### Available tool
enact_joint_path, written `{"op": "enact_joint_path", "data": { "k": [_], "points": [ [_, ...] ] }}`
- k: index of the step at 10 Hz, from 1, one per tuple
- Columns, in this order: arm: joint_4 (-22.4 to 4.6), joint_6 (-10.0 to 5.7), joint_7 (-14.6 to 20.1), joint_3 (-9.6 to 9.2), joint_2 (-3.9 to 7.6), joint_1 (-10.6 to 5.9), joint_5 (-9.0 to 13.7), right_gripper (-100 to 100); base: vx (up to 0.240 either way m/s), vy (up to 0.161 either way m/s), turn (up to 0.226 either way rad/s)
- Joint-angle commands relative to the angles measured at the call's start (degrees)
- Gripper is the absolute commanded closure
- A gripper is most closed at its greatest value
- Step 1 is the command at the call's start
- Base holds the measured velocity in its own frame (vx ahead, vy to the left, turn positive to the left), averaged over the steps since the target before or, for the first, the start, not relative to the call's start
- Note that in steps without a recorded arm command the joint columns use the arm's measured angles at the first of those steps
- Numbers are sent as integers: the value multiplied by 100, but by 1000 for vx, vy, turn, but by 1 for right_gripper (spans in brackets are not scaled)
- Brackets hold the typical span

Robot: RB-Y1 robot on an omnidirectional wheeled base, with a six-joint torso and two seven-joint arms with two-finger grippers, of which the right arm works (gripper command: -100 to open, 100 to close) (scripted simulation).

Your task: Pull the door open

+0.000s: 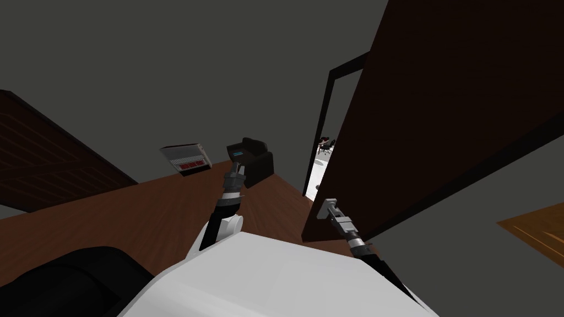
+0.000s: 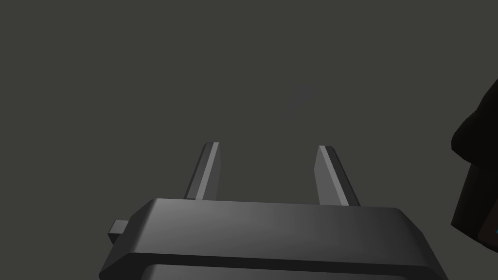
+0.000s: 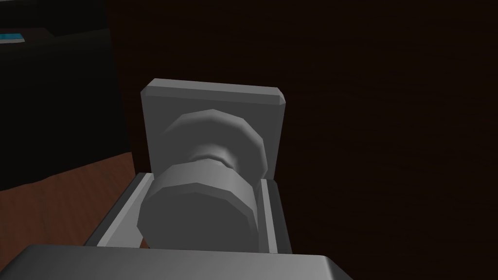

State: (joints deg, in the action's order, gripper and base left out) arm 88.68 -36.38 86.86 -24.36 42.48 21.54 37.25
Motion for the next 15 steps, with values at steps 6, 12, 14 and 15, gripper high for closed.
{"op": "enact_joint_path", "data": {
  "k": [6, 12, 14, 15],
  "points": [
    [-170, -891, 479, -339, 555, 325, -291, 100, 2, 3, -3],
    [-322, -1728, 919, -659, 1114, 638, -536, 100, -6, -7, 7],
    [-359, -1942, 1030, -741, 1260, 718, -594, 100, -1, -3, -7],
    [-359, -1942, 1030, -741, 1260, 718, -594, 100, 0, 0, 0]
  ]
}}
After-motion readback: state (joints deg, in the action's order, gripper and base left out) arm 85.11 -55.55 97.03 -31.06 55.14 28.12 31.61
